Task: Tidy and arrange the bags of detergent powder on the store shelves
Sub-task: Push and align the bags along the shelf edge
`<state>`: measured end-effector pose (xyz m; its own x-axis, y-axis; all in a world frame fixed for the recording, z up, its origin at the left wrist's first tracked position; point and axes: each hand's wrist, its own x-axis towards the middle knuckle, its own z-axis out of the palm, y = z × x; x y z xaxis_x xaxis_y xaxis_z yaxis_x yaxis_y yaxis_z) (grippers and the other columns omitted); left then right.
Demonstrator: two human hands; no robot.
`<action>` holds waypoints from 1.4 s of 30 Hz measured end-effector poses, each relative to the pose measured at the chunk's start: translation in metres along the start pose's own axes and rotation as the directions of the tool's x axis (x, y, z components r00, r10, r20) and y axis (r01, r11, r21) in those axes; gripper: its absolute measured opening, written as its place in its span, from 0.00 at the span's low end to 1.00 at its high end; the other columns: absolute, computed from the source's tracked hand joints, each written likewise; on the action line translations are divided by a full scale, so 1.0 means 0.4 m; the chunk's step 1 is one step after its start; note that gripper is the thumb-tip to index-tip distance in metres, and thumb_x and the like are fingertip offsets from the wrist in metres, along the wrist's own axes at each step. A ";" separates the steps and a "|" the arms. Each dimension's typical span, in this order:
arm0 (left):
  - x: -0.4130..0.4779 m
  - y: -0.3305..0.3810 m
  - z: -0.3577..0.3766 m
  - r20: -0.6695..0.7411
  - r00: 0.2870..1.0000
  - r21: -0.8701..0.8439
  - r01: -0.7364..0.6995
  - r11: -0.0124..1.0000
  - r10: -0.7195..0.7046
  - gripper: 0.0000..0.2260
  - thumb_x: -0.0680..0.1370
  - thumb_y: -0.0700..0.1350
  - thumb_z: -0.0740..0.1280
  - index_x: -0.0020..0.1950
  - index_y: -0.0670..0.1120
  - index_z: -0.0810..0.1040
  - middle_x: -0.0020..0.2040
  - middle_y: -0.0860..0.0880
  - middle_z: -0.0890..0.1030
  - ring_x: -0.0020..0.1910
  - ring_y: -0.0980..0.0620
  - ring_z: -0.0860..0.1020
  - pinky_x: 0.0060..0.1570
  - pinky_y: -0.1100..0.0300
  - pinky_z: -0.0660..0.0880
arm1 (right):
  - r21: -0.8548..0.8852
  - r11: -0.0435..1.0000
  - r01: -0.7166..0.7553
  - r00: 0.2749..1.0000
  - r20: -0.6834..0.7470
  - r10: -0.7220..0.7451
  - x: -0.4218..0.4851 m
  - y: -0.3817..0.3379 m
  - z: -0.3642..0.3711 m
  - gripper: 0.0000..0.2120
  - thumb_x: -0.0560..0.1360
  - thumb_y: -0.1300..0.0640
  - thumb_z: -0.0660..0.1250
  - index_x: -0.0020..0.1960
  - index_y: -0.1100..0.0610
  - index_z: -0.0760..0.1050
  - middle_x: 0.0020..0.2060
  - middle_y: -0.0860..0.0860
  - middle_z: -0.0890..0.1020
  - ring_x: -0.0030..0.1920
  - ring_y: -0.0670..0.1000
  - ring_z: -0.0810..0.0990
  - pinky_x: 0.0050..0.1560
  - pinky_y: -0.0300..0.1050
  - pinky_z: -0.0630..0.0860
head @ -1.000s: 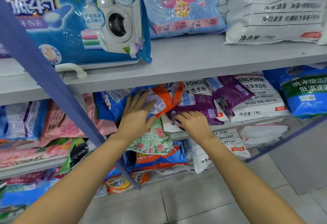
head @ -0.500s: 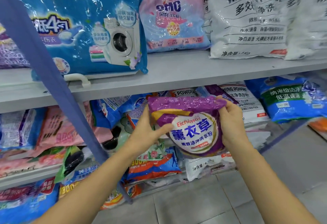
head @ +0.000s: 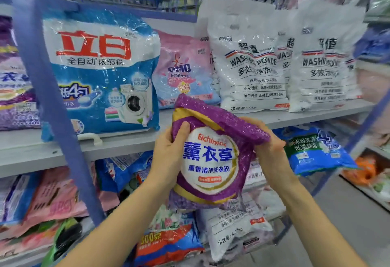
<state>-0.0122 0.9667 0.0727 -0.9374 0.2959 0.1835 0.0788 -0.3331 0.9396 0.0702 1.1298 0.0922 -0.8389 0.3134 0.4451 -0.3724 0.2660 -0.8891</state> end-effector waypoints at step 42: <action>0.035 0.109 -0.041 0.083 0.995 0.022 -0.054 0.998 0.052 0.50 0.39 0.62 0.81 0.58 0.47 0.75 0.48 0.49 0.85 0.47 0.49 0.83 0.46 0.56 0.81 | -0.116 0.966 -0.229 0.970 0.054 0.236 0.122 -0.062 0.043 0.18 0.80 0.46 0.49 0.65 0.51 0.67 0.47 0.44 0.79 0.44 0.40 0.79 0.41 0.41 0.77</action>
<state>-0.0274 0.9416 0.1114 -0.9007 0.3517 0.2551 0.1363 -0.3287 0.9346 0.0317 1.1229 0.1340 -0.9233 0.3176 0.2159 -0.1216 0.2914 -0.9488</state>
